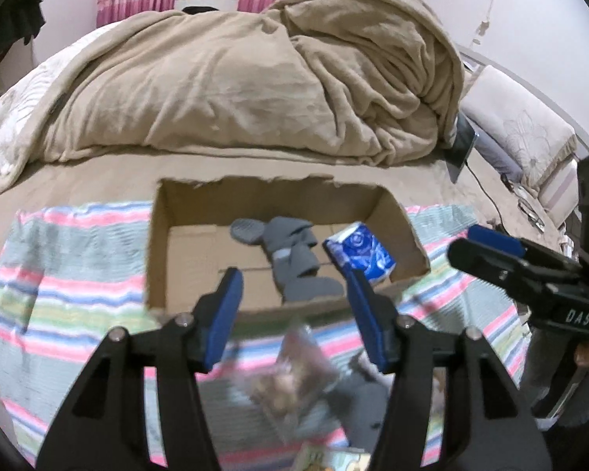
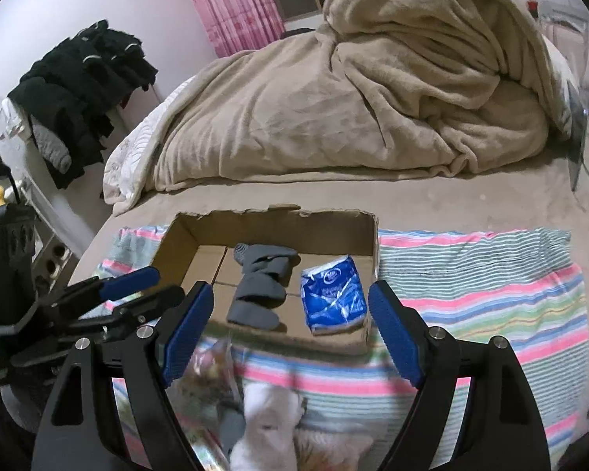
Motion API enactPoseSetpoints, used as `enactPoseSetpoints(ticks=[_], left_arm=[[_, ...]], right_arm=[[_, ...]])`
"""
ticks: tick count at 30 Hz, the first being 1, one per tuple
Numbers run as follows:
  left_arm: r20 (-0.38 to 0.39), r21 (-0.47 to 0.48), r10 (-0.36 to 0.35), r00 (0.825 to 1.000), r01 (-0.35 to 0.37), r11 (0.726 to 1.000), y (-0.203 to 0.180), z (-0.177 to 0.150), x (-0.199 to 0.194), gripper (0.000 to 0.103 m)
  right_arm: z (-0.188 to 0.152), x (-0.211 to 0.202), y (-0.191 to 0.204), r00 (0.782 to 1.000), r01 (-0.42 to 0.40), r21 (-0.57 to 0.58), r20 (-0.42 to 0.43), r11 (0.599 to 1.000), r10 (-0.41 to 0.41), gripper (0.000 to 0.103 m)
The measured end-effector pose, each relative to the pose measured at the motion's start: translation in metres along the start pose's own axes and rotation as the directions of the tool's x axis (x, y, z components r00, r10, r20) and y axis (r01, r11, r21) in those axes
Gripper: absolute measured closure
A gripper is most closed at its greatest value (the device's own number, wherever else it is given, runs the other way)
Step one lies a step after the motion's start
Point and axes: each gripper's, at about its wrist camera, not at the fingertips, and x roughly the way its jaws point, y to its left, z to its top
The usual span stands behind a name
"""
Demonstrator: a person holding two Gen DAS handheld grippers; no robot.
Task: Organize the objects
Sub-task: 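Open both tools to release the socks and tissue pack, then withdraw, then grasp the clear snack bag with the left tool while the right tool grasps the white socks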
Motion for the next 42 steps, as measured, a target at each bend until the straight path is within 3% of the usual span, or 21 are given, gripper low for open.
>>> enactPoseSetpoints(ticks=[8,11,14,26,42], left_arm=[[0.030,-0.042,0.002,1.000,-0.001,0.999,0.010,-0.019,-0.041,0.043],[0.036,-0.050,0.003,0.999,-0.001,0.999,0.011,-0.027,-0.052,0.027],[0.018,-0.061,-0.011,1.000,0.012,0.998,0.013,-0.040,-0.054,0.024],[-0.091,-0.093,0.014,0.996,-0.023,0.995,0.021,-0.079,-0.028,0.024],[-0.163,-0.145,-0.002,0.987,-0.022,0.989,0.023,-0.087,0.030,0.024]], right_arm=[[-0.022,-0.031,0.012,1.000,0.014,-0.055,-0.007,0.998,-0.014,0.019],[-0.029,-0.038,0.016,1.000,0.016,-0.066,-0.013,0.998,-0.017,0.019],[-0.036,-0.043,0.020,1.000,0.021,-0.083,-0.018,0.996,-0.023,0.019],[-0.075,-0.021,0.014,0.992,0.022,-0.061,-0.123,0.998,-0.029,0.019],[-0.093,0.025,0.017,0.976,0.015,-0.075,-0.216,0.997,-0.031,0.020]])
